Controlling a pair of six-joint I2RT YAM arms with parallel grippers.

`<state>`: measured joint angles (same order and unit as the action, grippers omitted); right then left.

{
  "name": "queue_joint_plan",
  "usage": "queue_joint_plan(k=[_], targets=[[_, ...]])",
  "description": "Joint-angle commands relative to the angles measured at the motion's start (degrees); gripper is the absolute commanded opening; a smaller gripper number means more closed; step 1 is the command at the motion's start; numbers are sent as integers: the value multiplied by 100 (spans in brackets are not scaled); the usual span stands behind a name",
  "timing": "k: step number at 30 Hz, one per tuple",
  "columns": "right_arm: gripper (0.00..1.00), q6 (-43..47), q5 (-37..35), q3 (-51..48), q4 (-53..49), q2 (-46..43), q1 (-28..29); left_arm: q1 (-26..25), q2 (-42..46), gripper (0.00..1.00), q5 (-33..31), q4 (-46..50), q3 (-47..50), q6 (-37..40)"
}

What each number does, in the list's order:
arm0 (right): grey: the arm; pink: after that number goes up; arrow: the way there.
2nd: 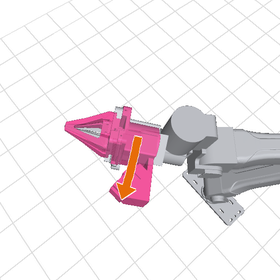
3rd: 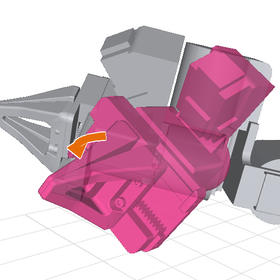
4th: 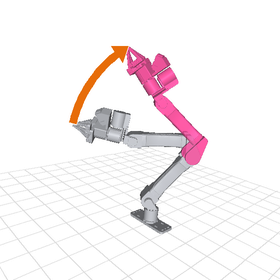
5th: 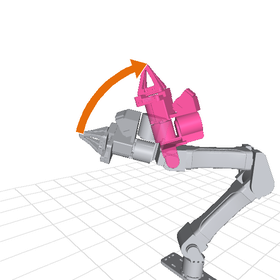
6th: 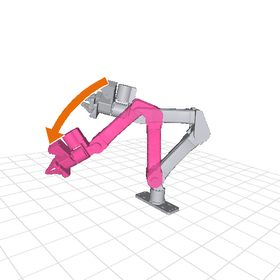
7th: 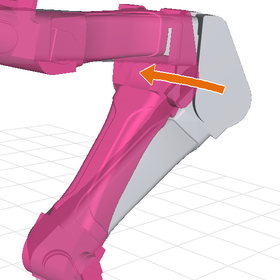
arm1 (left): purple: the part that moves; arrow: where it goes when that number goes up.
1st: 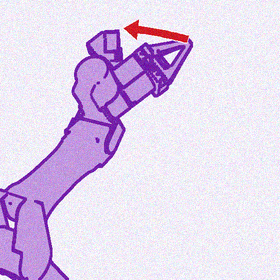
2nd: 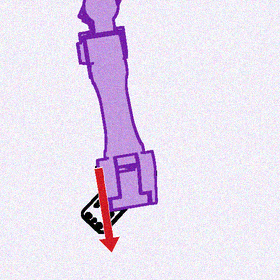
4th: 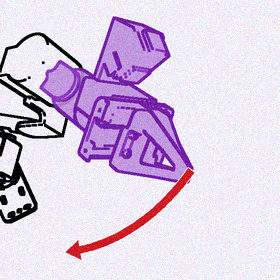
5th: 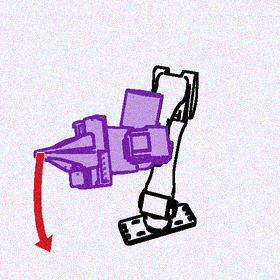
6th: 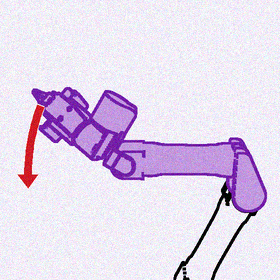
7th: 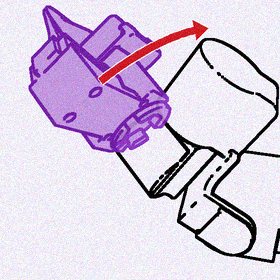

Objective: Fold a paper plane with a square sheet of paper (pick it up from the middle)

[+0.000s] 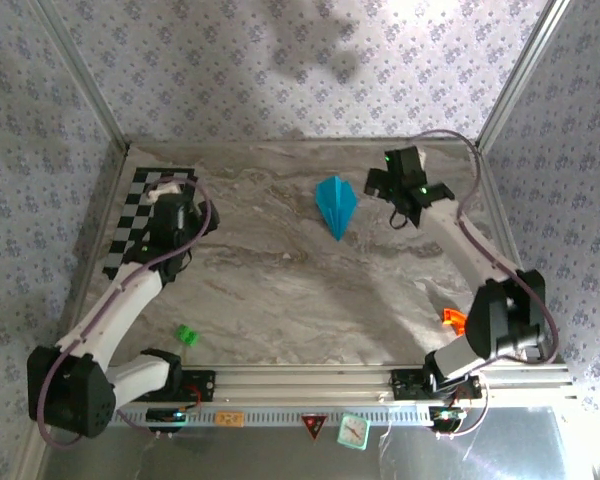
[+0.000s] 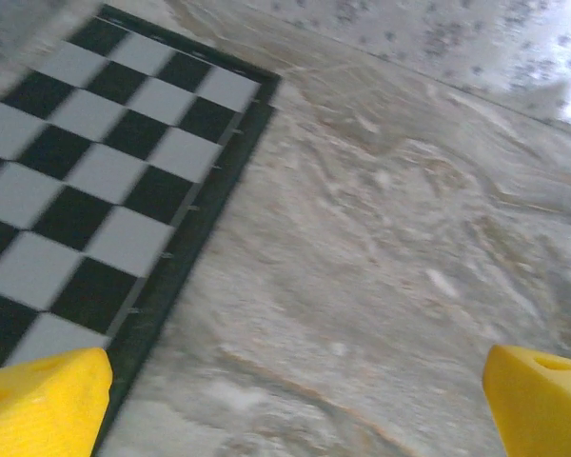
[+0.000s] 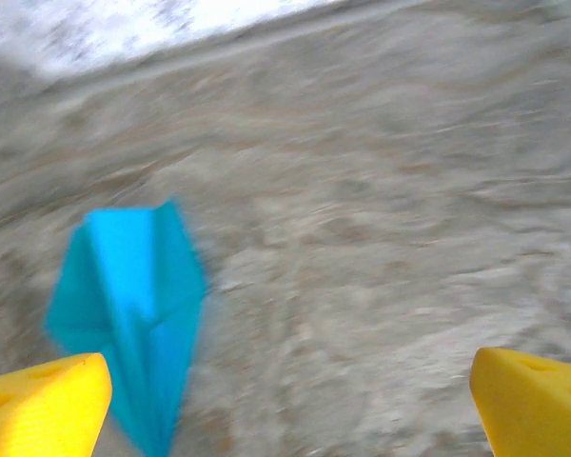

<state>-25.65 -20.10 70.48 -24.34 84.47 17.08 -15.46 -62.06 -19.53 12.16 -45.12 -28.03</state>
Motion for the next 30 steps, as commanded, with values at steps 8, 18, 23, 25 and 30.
queue_joint_plan(k=[8,18,23,25,30], targets=[[99,9,-2477,-2500,1683,-1221,-608,983,816,100,-614,-1973,1576,1580],[99,879,-2303,-3960,4090,-736,-1262,1951,239,100,1160,-4345,2803,2060],[99,1524,-1413,-4322,5162,-535,-1345,1988,-541,100,1937,-5141,2787,2196],[99,1949,-870,-4657,6008,-518,-1460,2001,-926,100,2146,-5444,2718,2227],[99,1811,182,-5279,7222,-390,-1837,2006,-1562,99,2482,-5814,2592,2451]])
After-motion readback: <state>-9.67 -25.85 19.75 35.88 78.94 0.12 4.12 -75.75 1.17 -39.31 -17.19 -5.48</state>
